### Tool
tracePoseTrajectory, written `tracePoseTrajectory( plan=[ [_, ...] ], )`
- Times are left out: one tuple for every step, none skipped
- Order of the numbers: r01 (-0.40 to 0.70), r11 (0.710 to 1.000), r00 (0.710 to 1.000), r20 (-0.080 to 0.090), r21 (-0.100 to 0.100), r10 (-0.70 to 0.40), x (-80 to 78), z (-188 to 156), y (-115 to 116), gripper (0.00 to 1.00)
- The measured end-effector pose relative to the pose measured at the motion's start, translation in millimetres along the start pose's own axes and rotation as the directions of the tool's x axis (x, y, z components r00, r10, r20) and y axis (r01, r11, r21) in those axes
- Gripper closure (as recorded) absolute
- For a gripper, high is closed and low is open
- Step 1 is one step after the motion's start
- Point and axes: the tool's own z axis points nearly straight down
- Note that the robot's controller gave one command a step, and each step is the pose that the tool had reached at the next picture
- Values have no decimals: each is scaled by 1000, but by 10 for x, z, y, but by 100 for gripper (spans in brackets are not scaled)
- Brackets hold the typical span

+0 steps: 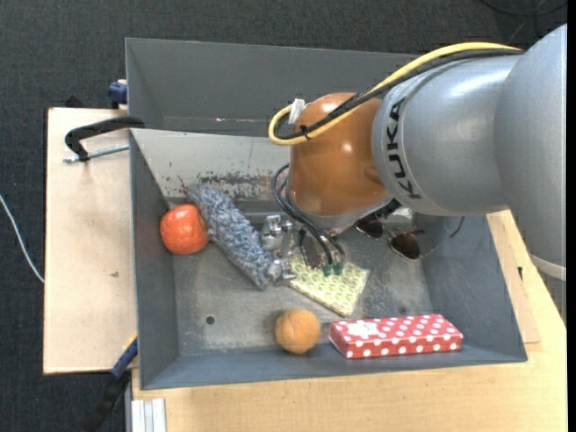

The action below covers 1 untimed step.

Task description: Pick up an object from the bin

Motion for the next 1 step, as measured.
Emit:
tracePoseTrajectory(
  plan=[
    [-29,1000,999,13,-2,30,-269,-967,206,100]
  ],
)
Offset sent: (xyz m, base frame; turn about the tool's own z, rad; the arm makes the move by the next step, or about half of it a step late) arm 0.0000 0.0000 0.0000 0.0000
